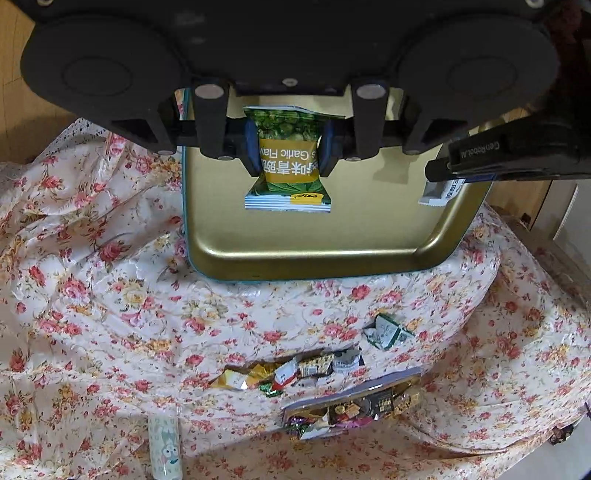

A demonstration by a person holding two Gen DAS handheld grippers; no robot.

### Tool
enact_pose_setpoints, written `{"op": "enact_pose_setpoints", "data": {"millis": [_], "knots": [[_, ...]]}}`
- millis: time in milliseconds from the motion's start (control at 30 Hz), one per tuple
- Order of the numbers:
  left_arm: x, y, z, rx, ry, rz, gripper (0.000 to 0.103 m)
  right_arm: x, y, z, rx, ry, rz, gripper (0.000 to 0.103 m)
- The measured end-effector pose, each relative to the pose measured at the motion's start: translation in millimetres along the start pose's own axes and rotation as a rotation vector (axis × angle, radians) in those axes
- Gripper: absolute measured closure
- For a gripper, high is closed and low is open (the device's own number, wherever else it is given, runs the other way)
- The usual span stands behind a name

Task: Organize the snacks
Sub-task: 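Open right tool to drop green pea bag into tray while left tool releases white packet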

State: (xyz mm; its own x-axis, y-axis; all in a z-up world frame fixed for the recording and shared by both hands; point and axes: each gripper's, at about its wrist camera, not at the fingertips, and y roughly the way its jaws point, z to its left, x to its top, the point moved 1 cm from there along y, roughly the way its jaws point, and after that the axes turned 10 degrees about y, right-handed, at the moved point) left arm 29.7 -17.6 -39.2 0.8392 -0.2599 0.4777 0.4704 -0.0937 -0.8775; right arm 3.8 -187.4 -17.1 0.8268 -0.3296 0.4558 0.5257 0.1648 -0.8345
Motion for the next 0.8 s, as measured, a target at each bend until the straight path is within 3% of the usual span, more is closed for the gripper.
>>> {"op": "enact_pose_setpoints", "data": {"millis": [233,800], "knots": [[-5,7,2,-0.019,-0.02,0.038,0.075,-3,9,-5,0.01,0.038,0.062,0.068],[-5,5,2,-0.018,-0.02,0.039,0.073,-5,13,-2,-0.005,0.015,0.086,0.068]]}}
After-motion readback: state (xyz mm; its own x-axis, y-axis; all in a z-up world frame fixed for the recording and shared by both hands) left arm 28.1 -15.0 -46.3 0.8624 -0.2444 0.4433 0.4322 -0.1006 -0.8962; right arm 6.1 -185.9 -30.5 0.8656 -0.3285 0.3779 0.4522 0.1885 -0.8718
